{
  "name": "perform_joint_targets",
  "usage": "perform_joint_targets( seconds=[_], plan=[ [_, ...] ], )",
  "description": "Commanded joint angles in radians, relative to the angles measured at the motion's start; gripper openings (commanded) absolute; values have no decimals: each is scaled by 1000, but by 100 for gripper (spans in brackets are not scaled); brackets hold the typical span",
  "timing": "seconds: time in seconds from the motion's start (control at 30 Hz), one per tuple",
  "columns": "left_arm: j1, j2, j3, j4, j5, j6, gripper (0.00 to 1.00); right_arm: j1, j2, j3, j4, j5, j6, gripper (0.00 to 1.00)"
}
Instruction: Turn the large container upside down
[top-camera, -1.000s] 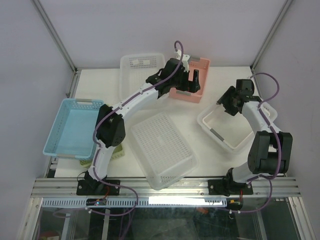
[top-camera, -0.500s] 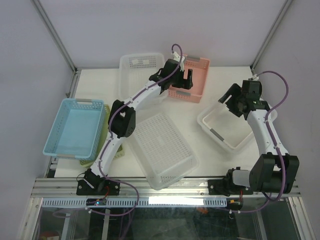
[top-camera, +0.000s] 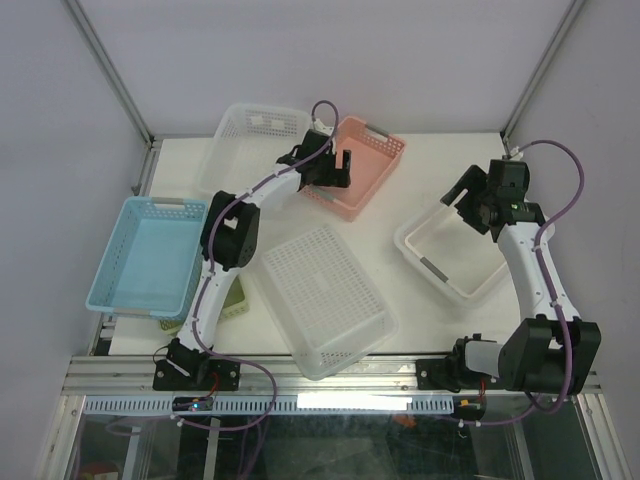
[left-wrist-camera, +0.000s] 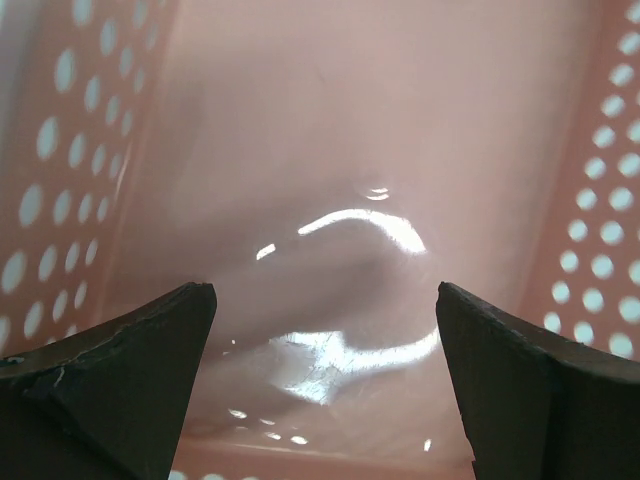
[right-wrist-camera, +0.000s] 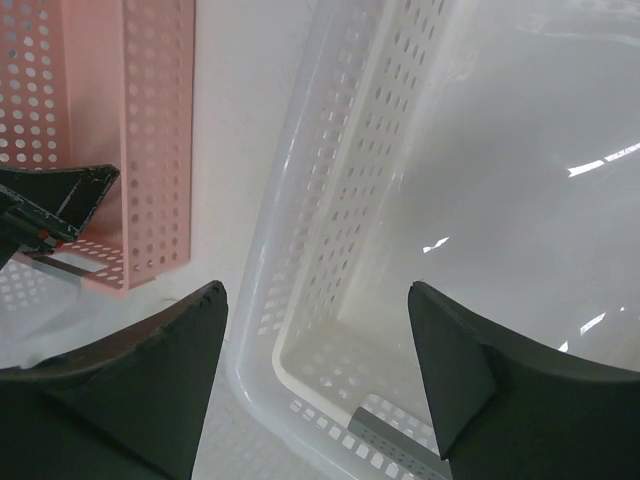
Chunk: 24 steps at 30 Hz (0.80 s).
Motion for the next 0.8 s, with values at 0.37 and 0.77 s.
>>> perform_joint_targets(
  seconds=[0.37,0.77],
  plan=[
    [93,-259,-210,10,-139,-31,99,-8,-35,6,29,-6,-24,77],
    [200,-376,-384,33,-160,-55,99,-10,-34,0,14,59,-16,77]
  ],
)
